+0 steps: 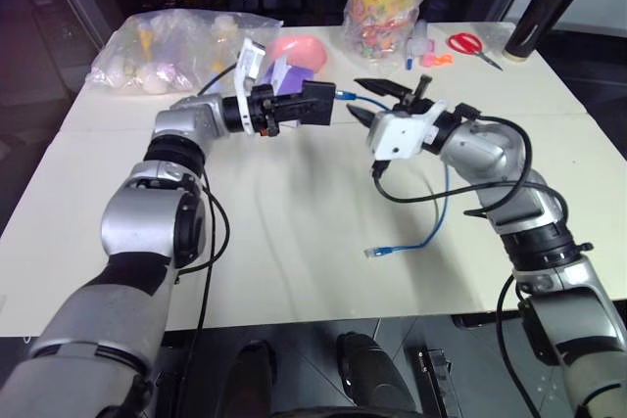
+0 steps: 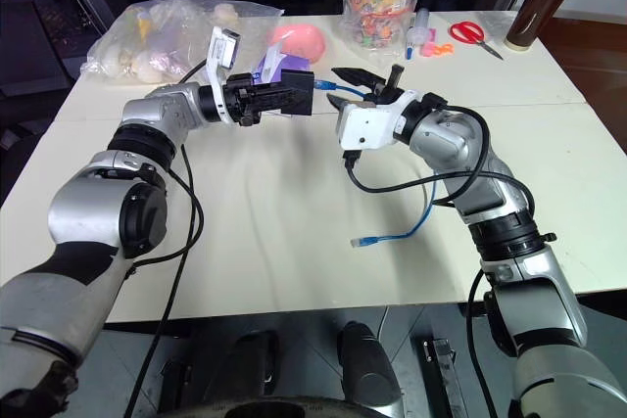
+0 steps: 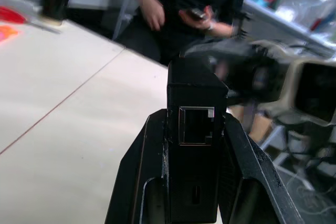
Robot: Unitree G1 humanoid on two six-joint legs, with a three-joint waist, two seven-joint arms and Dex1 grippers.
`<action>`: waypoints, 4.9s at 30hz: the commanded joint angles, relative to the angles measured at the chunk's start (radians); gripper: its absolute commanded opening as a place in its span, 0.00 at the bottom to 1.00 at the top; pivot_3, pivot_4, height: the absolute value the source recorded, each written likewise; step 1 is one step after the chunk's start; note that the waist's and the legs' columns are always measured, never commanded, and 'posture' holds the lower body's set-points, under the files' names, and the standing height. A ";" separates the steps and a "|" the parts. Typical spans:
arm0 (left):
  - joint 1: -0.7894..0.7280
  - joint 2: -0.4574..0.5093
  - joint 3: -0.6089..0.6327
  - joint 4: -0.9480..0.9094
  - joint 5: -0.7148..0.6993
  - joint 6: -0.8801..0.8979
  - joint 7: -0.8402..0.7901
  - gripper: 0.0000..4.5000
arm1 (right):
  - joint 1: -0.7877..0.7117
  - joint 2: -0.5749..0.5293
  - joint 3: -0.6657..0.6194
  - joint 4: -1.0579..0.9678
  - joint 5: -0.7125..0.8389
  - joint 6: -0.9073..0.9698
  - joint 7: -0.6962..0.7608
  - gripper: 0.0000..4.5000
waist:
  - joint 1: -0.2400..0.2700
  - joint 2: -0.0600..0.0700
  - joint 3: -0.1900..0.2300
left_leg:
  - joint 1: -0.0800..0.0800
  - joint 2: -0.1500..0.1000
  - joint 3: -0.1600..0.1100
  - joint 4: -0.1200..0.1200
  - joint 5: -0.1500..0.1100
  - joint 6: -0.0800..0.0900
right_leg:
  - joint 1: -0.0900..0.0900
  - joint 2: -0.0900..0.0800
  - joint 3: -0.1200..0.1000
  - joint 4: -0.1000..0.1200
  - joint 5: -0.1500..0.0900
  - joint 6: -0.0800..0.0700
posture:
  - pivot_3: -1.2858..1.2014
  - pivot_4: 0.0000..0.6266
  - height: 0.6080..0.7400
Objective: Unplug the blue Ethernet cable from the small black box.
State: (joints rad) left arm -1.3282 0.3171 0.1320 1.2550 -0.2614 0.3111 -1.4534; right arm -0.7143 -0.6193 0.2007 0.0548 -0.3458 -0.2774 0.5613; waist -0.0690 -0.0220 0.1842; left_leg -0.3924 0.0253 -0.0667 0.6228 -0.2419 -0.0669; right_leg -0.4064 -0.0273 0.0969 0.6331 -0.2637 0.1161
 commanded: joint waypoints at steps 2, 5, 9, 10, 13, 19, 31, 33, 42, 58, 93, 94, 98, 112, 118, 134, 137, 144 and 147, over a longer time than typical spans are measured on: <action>-0.004 0.016 0.041 -0.007 -0.017 0.015 0.005 0.12 | 0.166 0.034 -0.191 -0.261 0.222 0.390 0.047 0.95 | 0.009 0.000 0.000 | -0.001 0.000 -0.001 0.000 0.000 0.000 | 0.000 0.000 0.000 0.000 0.000 0.000 | 0.52 0.24 1.00; -0.010 0.012 0.059 -0.008 -0.026 0.039 -0.004 0.12 | 0.271 0.162 -0.305 -0.489 0.541 0.765 0.028 0.99 | 0.015 0.000 0.000 | -0.001 0.000 -0.002 0.000 0.000 0.000 | 0.001 0.000 -0.001 0.000 0.000 0.000 | 0.52 0.24 1.00; -0.021 0.000 0.074 -0.017 -0.034 0.079 -0.035 0.12 | 0.304 0.362 -0.438 -0.667 0.929 1.103 -0.109 0.99 | 0.013 0.000 0.000 | 0.001 0.000 -0.003 0.001 0.000 0.000 | 0.001 0.001 -0.001 0.005 0.000 0.000 | 0.52 0.24 1.00; -0.024 -0.007 0.076 -0.023 -0.041 0.098 -0.051 0.12 | 0.321 0.441 -0.466 -0.682 1.051 1.149 -0.172 0.99 | 0.013 0.000 0.000 | 0.001 0.000 -0.003 0.002 0.000 0.000 | 0.001 0.001 -0.001 0.006 0.000 0.000 | 0.52 0.24 1.00; -0.018 -0.025 0.045 -0.062 -0.032 0.126 -0.125 0.12 | 0.357 0.559 -0.488 -0.671 1.178 1.199 -0.280 0.99 | 0.014 0.000 0.000 | 0.001 0.000 -0.005 0.006 0.000 0.000 | 0.002 0.001 -0.003 0.010 0.000 -0.001 | 0.52 0.24 1.00; 0.010 -0.024 0.008 -0.171 -0.106 0.255 -0.161 0.12 | 0.326 0.561 -0.489 -0.628 1.225 1.164 -0.363 0.99 | 0.018 0.000 0.000 | 0.001 0.000 -0.004 0.008 0.000 0.000 | 0.001 0.001 -0.002 0.011 0.000 -0.001 | 0.52 0.24 1.00; 0.076 -0.013 -0.059 -0.275 -0.172 0.318 -0.161 0.12 | 0.309 0.507 -0.448 -0.590 1.239 1.087 -0.379 0.99 | 0.007 0.000 0.000 | 0.000 0.000 -0.005 0.006 0.000 0.000 | 0.000 0.001 -0.002 0.011 -0.001 0.000 | 0.52 0.24 1.00; 0.082 -0.014 -0.065 -0.284 -0.175 0.320 -0.161 0.12 | 0.309 0.503 -0.441 -0.588 1.241 1.079 -0.381 0.99 | 0.007 0.000 0.000 | 0.000 0.000 -0.004 0.006 0.000 0.000 | 0.000 0.001 -0.002 0.011 -0.001 0.000 | 0.52 0.24 1.00; 0.112 -0.008 -0.096 -0.349 -0.223 0.366 -0.161 0.12 | 0.306 0.491 -0.418 -0.572 1.251 1.049 -0.386 0.99 | 0.002 0.000 0.000 | 0.000 0.000 -0.004 0.006 0.000 0.000 | 0.000 0.001 -0.002 0.010 -0.001 0.000 | 0.52 0.24 1.00; 0.145 -0.005 -0.100 -0.400 -0.266 0.421 -0.161 0.12 | 0.316 0.480 -0.382 -0.566 1.308 1.007 -0.388 0.01 | 0.002 0.000 0.000 | 0.000 0.000 -0.004 0.006 0.000 0.000 | 0.000 0.001 -0.002 0.010 -0.001 0.000 | 0.52 0.24 1.00; 0.190 -0.049 -0.031 -0.412 -0.291 0.506 -0.129 0.12 | 0.307 0.485 -0.379 -0.508 1.347 0.935 -0.408 0.92 | 0.001 0.000 0.000 | -0.001 0.000 -0.004 0.003 0.000 0.001 | 0.000 0.001 -0.002 0.005 -0.001 0.000 | 0.52 0.24 1.00; 0.191 -0.050 -0.030 -0.414 -0.293 0.508 -0.126 0.12 | 0.307 0.484 -0.378 -0.507 1.348 0.936 -0.407 0.87 | 0.001 0.000 0.000 | -0.001 0.000 -0.004 0.003 0.000 0.001 | 0.000 0.001 -0.002 0.005 -0.001 0.000 | 0.52 0.24 1.00; 0.193 -0.054 -0.023 -0.419 -0.304 0.517 -0.112 0.12 | 0.312 0.483 -0.370 -0.508 1.352 0.937 -0.405 0.56 | 0.001 0.000 0.000 | -0.001 0.000 -0.004 0.003 0.000 0.001 | 0.000 0.001 -0.002 0.005 -0.001 0.000 | 0.52 0.24 1.00; 0.213 -0.092 0.020 -0.461 -0.333 0.536 -0.032 0.12 | 0.314 0.509 -0.347 -0.486 1.354 0.915 -0.408 0.01 | 0.002 0.000 0.000 | -0.001 0.000 -0.004 0.003 0.000 0.001 | 0.000 0.001 -0.002 0.004 -0.001 0.000 | 0.52 0.24 1.00; 0.199 -0.030 0.031 -0.429 -0.316 0.515 -0.042 0.12 | 0.331 0.445 -0.450 -0.461 1.390 0.907 -0.417 0.01 | 0.001 0.000 0.000 | -0.001 0.000 -0.004 0.003 0.000 0.001 | 0.000 0.001 -0.002 0.004 -0.001 0.000 | 0.52 0.24 1.00; 0.188 -0.040 0.014 -0.418 -0.323 0.499 -0.053 0.12 | 0.309 0.358 -0.457 -0.422 1.430 0.885 -0.413 0.28 | 0.002 0.000 0.000 | -0.001 0.000 -0.004 0.000 0.000 0.001 | 0.000 0.001 -0.002 0.001 -0.001 0.000 | 0.52 0.24 1.00; 0.194 -0.061 0.027 -0.422 -0.332 0.508 -0.042 0.12 | 0.301 0.370 -0.445 -0.425 1.425 0.883 -0.417 0.60 | 0.003 0.000 0.000 | -0.001 0.000 -0.004 0.000 0.000 0.001 | 0.000 0.001 -0.002 0.000 -0.001 0.000 | 0.52 0.24 1.00; 0.225 -0.077 0.039 -0.445 -0.353 0.551 -0.025 0.12 | 0.304 0.404 -0.433 -0.444 1.432 0.876 -0.419 0.71 | 0.005 0.000 0.000 | -0.001 0.000 -0.004 -0.001 0.000 0.001 | 0.000 0.001 -0.002 0.000 -0.001 0.000 | 0.52 0.24 1.00; 0.228 -0.086 0.042 -0.459 -0.362 0.564 -0.016 0.12 | 0.310 0.413 -0.422 -0.456 1.435 0.879 -0.417 0.71 | 0.004 0.000 0.000 | -0.001 0.000 -0.004 -0.001 0.000 0.001 | 0.000 0.001 -0.002 0.000 -0.001 0.000 | 0.52 0.24 1.00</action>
State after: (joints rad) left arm -1.0925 0.2324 0.1526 0.8429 -0.5935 0.8682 -1.4692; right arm -0.4009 -0.2128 -0.2250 -0.3533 1.0817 0.6120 0.1401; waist -0.0648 -0.0220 0.1840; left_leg -0.3935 0.0257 -0.0706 0.6223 -0.2424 -0.0662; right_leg -0.4063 -0.0267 0.0951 0.6335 -0.2644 0.1157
